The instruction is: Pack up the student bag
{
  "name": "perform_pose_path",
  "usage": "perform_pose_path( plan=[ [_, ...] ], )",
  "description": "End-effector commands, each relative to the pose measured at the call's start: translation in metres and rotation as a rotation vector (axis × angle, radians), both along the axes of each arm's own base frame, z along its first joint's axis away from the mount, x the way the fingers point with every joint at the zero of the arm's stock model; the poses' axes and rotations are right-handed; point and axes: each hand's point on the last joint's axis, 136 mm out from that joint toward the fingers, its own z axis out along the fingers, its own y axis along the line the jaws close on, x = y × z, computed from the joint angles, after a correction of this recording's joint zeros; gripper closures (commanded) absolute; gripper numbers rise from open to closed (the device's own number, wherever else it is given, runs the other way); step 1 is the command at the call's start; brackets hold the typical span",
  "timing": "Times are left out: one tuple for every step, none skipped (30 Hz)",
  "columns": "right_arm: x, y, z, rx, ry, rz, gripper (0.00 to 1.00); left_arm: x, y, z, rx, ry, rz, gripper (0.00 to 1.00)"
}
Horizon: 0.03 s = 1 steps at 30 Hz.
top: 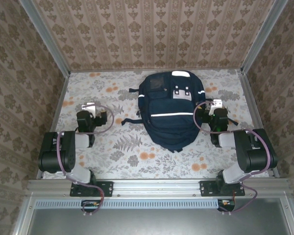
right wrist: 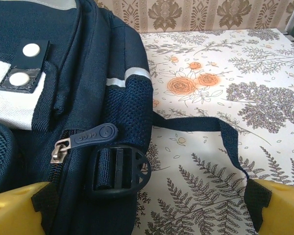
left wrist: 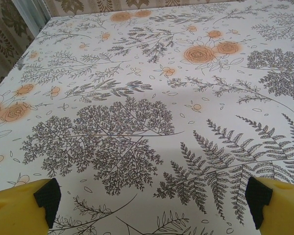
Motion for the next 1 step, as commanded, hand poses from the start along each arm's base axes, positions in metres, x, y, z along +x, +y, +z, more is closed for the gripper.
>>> perform_pose_path(
  plan=[
    [0.0, 0.0024, 0.0037, -0.012, -0.005, 0.019, 0.0, 0.0047, -0.0024, 0.0121, 0.011, -0.038, -0.022, 0.0]
  ],
)
